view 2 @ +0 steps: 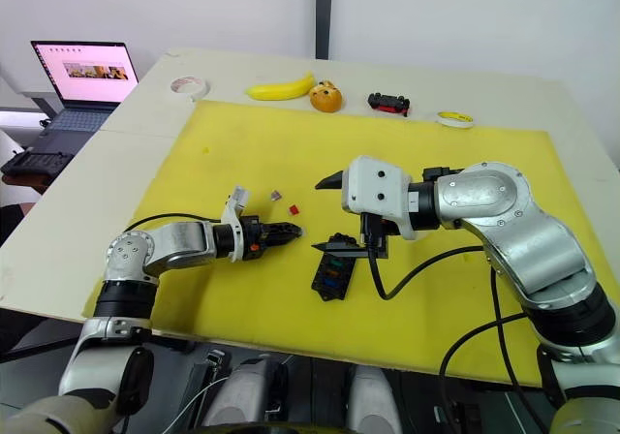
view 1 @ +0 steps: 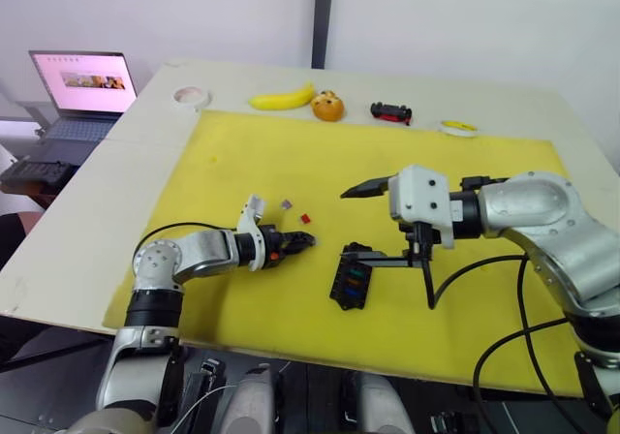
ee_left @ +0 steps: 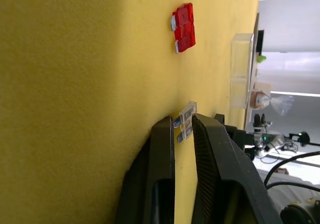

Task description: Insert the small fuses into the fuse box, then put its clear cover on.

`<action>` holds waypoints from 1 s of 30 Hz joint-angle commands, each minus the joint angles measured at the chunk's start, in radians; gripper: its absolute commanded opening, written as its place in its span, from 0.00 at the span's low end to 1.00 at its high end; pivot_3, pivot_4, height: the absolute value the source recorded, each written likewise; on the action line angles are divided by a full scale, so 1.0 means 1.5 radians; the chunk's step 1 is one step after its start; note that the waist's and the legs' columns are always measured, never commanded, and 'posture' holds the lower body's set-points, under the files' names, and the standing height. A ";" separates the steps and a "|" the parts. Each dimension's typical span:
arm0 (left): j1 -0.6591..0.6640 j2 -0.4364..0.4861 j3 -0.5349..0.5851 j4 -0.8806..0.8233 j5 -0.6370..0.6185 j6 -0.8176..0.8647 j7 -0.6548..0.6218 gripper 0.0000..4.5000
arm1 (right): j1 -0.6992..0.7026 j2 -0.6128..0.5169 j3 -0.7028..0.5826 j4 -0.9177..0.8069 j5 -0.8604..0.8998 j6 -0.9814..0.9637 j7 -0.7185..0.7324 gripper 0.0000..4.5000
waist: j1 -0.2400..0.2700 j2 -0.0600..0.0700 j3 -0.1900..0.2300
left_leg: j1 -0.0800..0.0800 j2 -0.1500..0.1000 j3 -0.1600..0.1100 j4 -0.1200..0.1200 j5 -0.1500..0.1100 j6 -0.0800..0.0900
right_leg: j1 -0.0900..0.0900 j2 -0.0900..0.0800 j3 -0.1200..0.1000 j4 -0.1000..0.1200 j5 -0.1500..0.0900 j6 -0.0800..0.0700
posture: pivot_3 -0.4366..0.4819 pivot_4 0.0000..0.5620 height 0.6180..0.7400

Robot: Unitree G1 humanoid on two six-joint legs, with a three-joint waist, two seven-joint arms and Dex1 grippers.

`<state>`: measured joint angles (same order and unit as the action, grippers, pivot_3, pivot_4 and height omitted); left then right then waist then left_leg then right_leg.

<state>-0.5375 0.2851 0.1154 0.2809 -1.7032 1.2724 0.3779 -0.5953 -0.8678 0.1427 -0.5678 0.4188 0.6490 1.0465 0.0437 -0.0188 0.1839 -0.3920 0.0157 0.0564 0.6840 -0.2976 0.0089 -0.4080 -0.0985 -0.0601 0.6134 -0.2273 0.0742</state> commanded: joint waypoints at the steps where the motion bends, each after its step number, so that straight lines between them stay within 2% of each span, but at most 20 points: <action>1: 0.009 -0.017 -0.015 0.029 0.046 0.005 -0.001 0.15 | -0.004 -0.006 -0.021 -0.025 0.011 -0.001 -0.005 1.00 | 0.001 0.000 0.000 | 0.000 0.000 0.000 0.000 0.000 0.000 | 0.000 0.000 0.000 0.000 0.000 0.000 | 0.48 0.27 0.98; 3: 0.008 -0.021 -0.011 0.031 0.057 0.008 -0.004 0.03 | -0.003 -0.006 -0.023 -0.025 0.011 0.000 -0.005 1.00 | 0.001 0.000 0.000 | 0.000 0.000 -0.001 0.000 0.000 0.000 | 0.001 0.000 -0.001 0.000 0.000 0.000 | 0.48 0.27 0.98; 4: 0.008 -0.022 -0.008 0.032 0.062 0.010 -0.006 0.01 | -0.003 -0.007 -0.023 -0.025 0.011 0.000 -0.004 1.00 | 0.001 0.001 0.000 | 0.000 0.000 -0.001 0.000 0.000 0.000 | 0.001 0.000 -0.001 0.000 0.000 0.000 | 0.48 0.27 0.98; 15: 0.016 -0.024 0.027 0.015 0.091 0.027 -0.031 0.01 | 0.002 -0.015 -0.029 -0.032 0.022 0.005 -0.008 1.00 | 0.000 0.001 -0.001 | 0.000 0.000 -0.002 0.000 0.000 0.000 | 0.001 -0.002 -0.002 -0.001 0.000 0.000 | 0.48 0.27 0.98; 19: 0.025 -0.010 0.071 -0.038 0.071 0.007 -0.111 0.01 | 0.002 -0.014 -0.029 -0.032 0.023 0.007 -0.011 1.00 | -0.003 0.001 0.000 | 0.000 0.000 -0.002 0.000 0.000 0.000 | 0.000 -0.002 -0.002 -0.001 0.000 0.000 | 0.48 0.27 0.98; 25: 0.044 0.033 0.098 -0.066 0.090 0.003 -0.202 0.01 | 0.008 -0.009 -0.031 -0.031 0.033 0.014 -0.016 1.00 | -0.006 0.001 0.000 | -0.004 0.001 -0.002 -0.001 0.000 -0.001 | -0.004 -0.001 -0.002 -0.001 0.000 0.000 | 0.48 0.27 0.98; 30: 0.040 0.065 0.117 -0.100 0.041 0.006 -0.253 0.01 | 0.019 0.018 -0.057 -0.036 0.092 0.057 -0.041 1.00 | -0.012 0.001 0.000 | -0.011 0.003 -0.002 -0.001 0.003 -0.005 | -0.012 0.001 -0.001 0.001 0.000 0.000 | 0.48 0.27 0.98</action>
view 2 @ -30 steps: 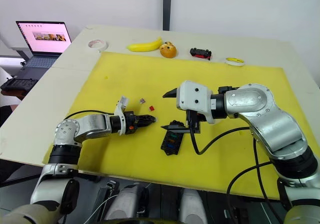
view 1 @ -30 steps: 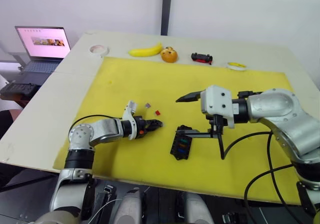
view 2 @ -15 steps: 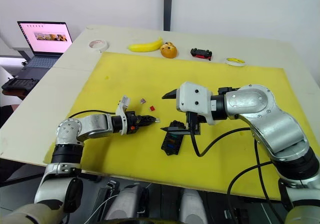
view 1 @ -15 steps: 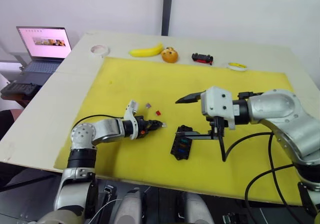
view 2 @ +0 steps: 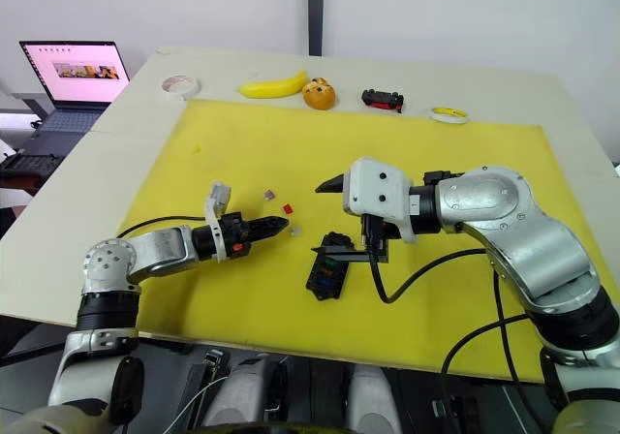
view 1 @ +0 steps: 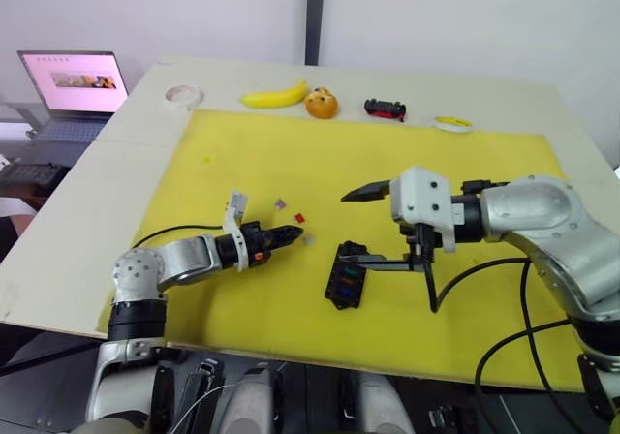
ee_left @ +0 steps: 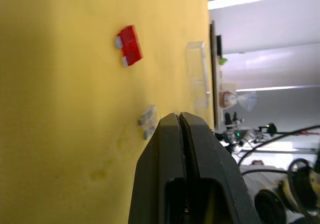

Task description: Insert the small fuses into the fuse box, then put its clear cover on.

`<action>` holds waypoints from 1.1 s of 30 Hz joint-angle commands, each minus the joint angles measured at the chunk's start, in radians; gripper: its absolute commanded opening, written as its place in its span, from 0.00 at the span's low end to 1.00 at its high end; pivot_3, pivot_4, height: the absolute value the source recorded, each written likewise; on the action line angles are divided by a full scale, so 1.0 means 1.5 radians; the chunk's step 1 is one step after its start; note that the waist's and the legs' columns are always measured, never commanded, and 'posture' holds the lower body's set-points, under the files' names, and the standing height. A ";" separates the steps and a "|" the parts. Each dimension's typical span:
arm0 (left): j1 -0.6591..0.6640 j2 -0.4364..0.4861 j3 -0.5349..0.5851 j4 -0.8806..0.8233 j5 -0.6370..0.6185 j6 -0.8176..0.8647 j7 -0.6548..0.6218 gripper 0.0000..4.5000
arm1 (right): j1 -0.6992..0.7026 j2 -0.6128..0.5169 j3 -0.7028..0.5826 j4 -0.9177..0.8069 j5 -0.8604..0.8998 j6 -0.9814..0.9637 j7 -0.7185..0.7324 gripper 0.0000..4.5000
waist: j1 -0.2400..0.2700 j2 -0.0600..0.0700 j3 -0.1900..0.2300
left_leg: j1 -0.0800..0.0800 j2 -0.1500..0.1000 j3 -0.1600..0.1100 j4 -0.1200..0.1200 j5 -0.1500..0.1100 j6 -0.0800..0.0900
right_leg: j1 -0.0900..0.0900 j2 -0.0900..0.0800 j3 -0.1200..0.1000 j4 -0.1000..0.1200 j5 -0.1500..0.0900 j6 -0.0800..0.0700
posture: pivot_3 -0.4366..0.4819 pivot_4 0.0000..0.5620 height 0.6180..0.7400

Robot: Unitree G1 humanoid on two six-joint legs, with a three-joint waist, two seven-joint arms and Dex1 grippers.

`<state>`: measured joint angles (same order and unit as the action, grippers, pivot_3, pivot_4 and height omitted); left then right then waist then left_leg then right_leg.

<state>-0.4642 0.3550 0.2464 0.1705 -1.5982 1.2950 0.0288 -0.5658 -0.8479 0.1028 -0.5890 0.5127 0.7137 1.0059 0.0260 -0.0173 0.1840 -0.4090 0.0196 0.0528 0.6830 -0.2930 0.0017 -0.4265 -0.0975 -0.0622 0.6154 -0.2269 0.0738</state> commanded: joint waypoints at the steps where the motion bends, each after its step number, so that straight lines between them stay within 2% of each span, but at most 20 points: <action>1: -0.008 0.025 0.023 -0.029 -0.017 -0.005 -0.026 0.01 | 0.004 0.003 -0.030 -0.024 0.029 0.014 -0.016 1.00 | -0.001 0.000 0.000 | 0.000 0.000 0.000 0.000 0.001 -0.001 | 0.000 0.000 0.000 0.001 0.000 0.000 | 0.48 0.27 0.98; 3: 0.000 0.038 -0.009 -0.041 0.054 -0.010 -0.045 0.01 | 0.009 0.001 -0.024 -0.026 0.024 0.010 -0.020 1.00 | -0.001 0.000 0.000 | 0.000 0.000 0.000 0.000 0.000 0.000 | 0.000 0.000 0.000 0.001 0.000 0.000 | 0.48 0.27 0.98; 5: 0.003 0.039 -0.019 -0.031 0.053 0.007 -0.056 0.01 | 0.011 0.001 -0.021 -0.027 0.023 0.008 -0.024 1.00 | -0.001 0.000 0.000 | 0.000 0.000 0.000 0.000 0.000 0.001 | 0.000 0.001 -0.001 0.001 0.000 0.000 | 0.48 0.27 0.98; 8: -0.002 0.031 -0.024 0.001 0.026 0.040 -0.039 0.19 | 0.014 -0.003 -0.016 -0.028 0.019 0.004 -0.024 1.00 | 0.000 0.000 0.000 | 0.000 -0.001 0.000 0.000 -0.001 0.002 | 0.000 0.001 -0.001 0.000 0.000 0.000 | 0.48 0.27 0.98; 11: -0.014 0.019 -0.027 0.034 0.038 0.051 -0.013 0.52 | 0.016 -0.009 -0.012 -0.028 0.011 -0.002 -0.021 1.00 | 0.003 0.000 0.000 | 0.000 -0.002 0.000 0.000 -0.001 0.003 | 0.000 0.001 -0.001 0.000 0.001 0.002 | 0.48 0.27 0.98; 19: -0.062 -0.013 -0.021 0.104 0.036 0.081 0.016 0.52 | 0.026 -0.018 -0.009 -0.034 -0.002 -0.013 -0.020 1.00 | 0.011 0.000 0.000 | 0.000 -0.002 0.000 0.000 -0.001 0.004 | 0.001 0.001 -0.001 0.000 0.001 0.003 | 0.48 0.27 0.98; 27: -0.119 -0.024 -0.005 0.151 0.027 0.118 0.009 0.52 | 0.028 -0.022 -0.006 -0.036 -0.007 -0.017 -0.020 1.00 | 0.010 0.000 0.000 | 0.000 -0.003 -0.001 0.000 0.000 0.004 | 0.002 0.001 -0.001 0.000 0.001 0.003 | 0.48 0.27 0.98; 33: -0.133 -0.027 -0.017 0.155 0.068 0.146 0.002 0.52 | 0.026 -0.019 -0.002 -0.036 -0.014 -0.017 -0.023 1.00 | 0.008 0.000 0.000 | 0.000 -0.003 -0.001 0.000 0.002 0.001 | 0.002 0.001 -0.001 0.000 0.002 0.004 | 0.48 0.27 0.98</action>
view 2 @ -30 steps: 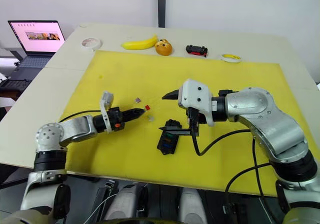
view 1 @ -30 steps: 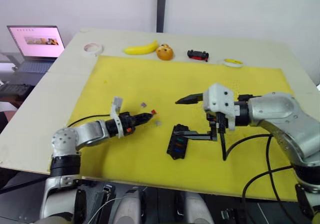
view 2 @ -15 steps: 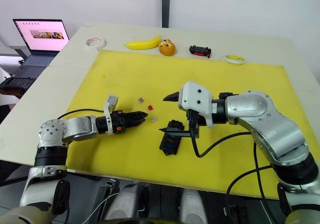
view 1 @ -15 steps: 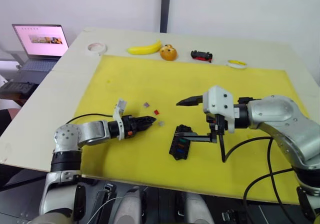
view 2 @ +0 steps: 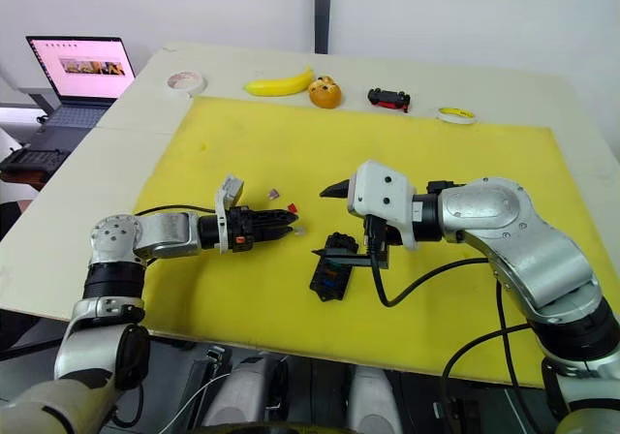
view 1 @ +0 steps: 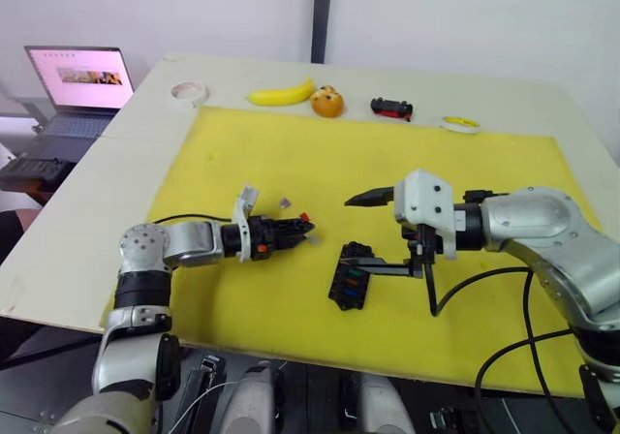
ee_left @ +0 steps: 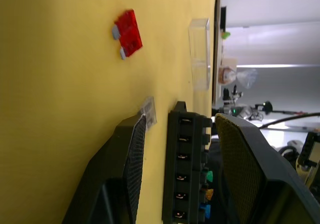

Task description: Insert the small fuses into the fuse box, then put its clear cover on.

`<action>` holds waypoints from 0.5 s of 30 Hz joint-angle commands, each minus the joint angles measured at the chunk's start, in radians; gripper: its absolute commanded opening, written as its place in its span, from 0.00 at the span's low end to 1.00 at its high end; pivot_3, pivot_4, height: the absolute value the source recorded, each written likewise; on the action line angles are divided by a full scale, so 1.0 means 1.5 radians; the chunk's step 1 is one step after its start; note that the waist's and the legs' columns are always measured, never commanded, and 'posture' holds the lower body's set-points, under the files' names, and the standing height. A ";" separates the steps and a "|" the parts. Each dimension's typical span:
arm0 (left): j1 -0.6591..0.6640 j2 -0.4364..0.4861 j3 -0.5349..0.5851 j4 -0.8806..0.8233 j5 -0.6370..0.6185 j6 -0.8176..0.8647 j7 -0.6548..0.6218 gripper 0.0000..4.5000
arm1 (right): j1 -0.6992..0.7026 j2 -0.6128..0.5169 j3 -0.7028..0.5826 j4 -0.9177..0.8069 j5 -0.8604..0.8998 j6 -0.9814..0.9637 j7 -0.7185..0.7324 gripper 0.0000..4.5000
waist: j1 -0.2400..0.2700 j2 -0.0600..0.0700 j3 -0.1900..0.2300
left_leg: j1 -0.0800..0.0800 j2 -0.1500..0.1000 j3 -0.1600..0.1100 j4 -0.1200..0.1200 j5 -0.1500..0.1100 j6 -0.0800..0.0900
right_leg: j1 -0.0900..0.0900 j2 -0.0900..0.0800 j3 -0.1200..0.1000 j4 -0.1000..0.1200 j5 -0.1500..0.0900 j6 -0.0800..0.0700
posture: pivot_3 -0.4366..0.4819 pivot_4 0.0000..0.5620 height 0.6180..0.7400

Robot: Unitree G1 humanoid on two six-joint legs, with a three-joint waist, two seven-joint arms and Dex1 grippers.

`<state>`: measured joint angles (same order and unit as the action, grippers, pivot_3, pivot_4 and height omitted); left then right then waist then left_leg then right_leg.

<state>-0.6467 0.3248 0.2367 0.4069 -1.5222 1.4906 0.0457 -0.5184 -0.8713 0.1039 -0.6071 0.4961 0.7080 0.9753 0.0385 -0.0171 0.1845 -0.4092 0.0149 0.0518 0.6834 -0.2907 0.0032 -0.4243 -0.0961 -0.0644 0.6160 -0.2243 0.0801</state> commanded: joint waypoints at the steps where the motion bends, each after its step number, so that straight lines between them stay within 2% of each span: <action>1: -0.010 -0.008 -0.013 -0.004 0.030 0.018 -0.008 0.52 | -0.006 -0.003 -0.002 -0.025 -0.004 -0.012 -0.003 1.00 | 0.000 0.000 0.000 | 0.000 0.000 0.000 0.000 0.000 0.000 | 0.000 0.000 0.000 0.000 0.000 0.000 | 0.48 0.27 0.98; 15: 0.009 -0.018 0.014 -0.027 0.097 0.050 -0.034 0.52 | -0.007 -0.002 -0.002 -0.027 -0.005 -0.010 -0.009 1.00 | 0.000 0.000 0.000 | 0.000 0.000 0.000 0.000 0.000 -0.001 | 0.000 0.000 0.000 0.000 0.000 0.000 | 0.48 0.27 0.98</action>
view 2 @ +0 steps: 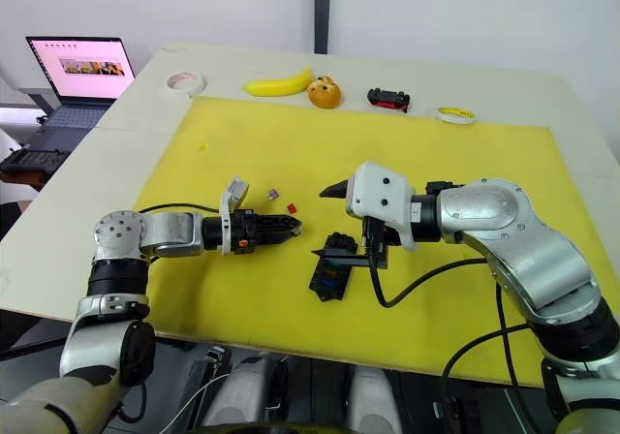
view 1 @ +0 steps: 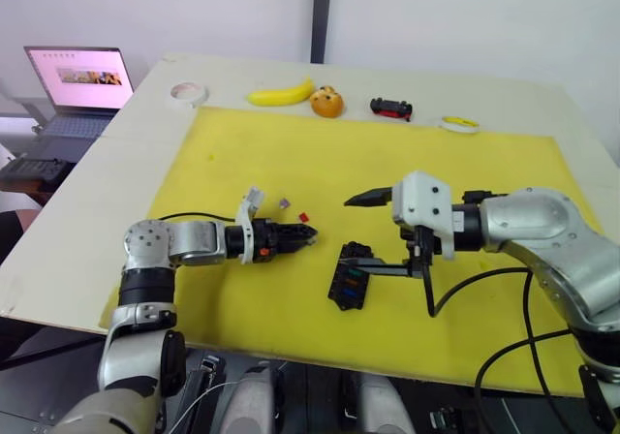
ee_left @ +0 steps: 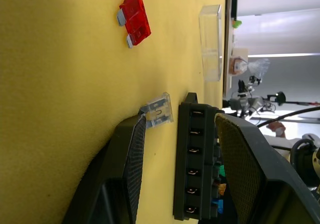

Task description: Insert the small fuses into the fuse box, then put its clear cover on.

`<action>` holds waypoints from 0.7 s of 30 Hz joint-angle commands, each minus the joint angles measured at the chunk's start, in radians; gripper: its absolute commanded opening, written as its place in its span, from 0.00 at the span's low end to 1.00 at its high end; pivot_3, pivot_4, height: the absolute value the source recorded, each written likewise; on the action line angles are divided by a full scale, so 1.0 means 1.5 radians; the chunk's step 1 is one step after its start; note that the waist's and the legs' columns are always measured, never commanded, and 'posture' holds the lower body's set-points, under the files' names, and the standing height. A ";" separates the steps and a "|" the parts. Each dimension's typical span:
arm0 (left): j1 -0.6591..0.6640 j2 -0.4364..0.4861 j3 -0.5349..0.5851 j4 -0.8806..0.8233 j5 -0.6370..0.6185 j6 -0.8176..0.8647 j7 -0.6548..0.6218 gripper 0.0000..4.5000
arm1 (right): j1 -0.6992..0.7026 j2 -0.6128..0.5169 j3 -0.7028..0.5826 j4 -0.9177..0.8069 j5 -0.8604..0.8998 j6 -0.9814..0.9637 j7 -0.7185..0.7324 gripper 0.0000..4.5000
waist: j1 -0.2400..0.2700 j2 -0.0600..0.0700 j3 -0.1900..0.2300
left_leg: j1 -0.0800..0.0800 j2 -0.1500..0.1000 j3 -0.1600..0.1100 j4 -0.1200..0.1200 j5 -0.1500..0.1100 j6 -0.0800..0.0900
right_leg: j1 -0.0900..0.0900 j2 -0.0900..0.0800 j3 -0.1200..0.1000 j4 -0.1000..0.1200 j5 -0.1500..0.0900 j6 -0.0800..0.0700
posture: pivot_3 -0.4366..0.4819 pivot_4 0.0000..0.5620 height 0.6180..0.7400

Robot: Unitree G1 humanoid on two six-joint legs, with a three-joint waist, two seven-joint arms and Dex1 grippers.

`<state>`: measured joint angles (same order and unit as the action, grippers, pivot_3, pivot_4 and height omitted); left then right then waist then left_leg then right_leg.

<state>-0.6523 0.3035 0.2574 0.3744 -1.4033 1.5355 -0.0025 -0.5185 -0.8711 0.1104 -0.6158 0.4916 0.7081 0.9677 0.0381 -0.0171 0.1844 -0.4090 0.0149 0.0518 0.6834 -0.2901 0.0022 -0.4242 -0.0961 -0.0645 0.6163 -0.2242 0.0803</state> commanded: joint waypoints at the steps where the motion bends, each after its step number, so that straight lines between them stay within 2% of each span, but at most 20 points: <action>1: 0.015 -0.003 0.003 -0.007 0.022 0.021 -0.004 0.52 | -0.007 -0.002 -0.005 -0.021 -0.003 -0.011 -0.003 1.00 | 0.000 0.000 0.000 | 0.000 0.000 0.000 0.000 0.000 0.000 | 0.000 0.000 0.000 0.000 0.000 0.000 | 0.48 0.27 0.98; 21: 0.040 -0.015 0.039 -0.040 0.104 0.016 -0.029 0.52 | -0.010 -0.002 -0.007 -0.021 -0.004 -0.011 0.000 1.00 | -0.005 0.000 0.000 | 0.001 0.000 0.000 0.000 0.000 0.000 | 0.000 0.001 0.000 0.001 0.000 0.000 | 0.48 0.27 0.98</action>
<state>-0.6191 0.2784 0.3155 0.3087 -1.2901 1.5468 -0.0597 -0.5185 -0.8711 0.1104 -0.6159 0.4841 0.7080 0.9678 0.0305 -0.0170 0.1842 -0.4076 0.0151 0.0521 0.6833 -0.2905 0.0029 -0.4242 -0.0952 -0.0644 0.6185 -0.2242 0.0804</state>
